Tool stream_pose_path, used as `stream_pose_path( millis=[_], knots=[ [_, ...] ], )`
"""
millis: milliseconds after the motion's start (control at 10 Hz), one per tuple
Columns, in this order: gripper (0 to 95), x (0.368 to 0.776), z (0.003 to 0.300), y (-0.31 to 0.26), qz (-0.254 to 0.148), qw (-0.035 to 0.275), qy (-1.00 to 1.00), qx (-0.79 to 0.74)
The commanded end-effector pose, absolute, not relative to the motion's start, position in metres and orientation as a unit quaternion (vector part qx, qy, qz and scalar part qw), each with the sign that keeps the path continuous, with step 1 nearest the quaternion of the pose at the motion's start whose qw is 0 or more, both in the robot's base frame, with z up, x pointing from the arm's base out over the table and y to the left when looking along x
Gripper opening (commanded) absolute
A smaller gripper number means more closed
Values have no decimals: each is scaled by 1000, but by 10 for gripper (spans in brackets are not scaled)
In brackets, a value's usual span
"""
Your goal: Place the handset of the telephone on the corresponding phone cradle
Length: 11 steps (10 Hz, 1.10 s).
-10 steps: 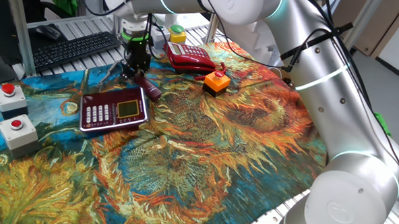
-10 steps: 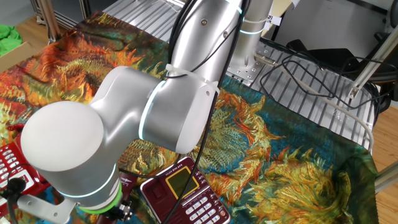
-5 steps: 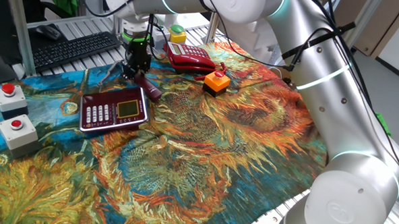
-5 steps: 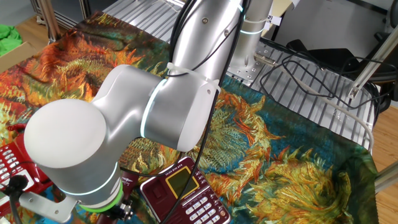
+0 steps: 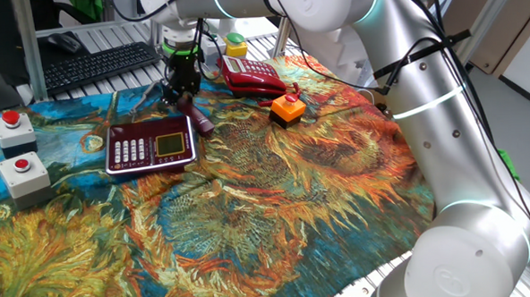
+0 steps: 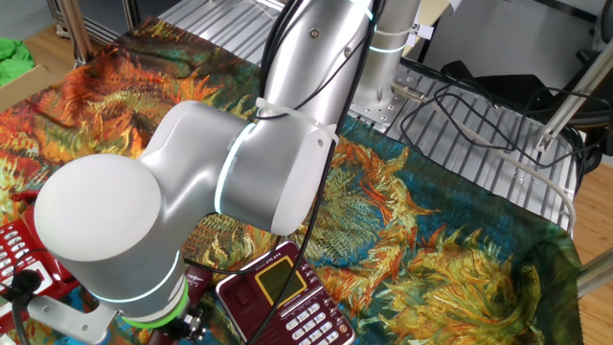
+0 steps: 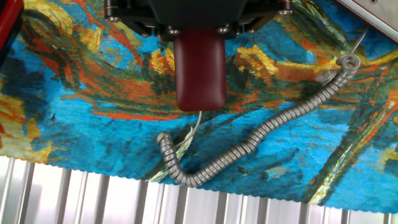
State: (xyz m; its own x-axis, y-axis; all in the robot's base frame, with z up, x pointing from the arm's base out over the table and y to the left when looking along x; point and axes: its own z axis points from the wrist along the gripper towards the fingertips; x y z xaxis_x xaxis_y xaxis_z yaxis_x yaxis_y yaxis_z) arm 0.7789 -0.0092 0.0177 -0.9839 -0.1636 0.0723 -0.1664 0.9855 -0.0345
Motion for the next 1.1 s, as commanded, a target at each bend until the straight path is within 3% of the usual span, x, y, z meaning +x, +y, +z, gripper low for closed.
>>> stream_pose_path(
  millis=[100,300,600,1100],
  knots=[
    [570,779,18,-9,21,35,-996,84],
    [570,779,19,-9,2,35,-995,95],
    [570,778,28,-10,14,38,-996,79],
    [570,776,46,-13,36,34,-994,-96]
  ],
)
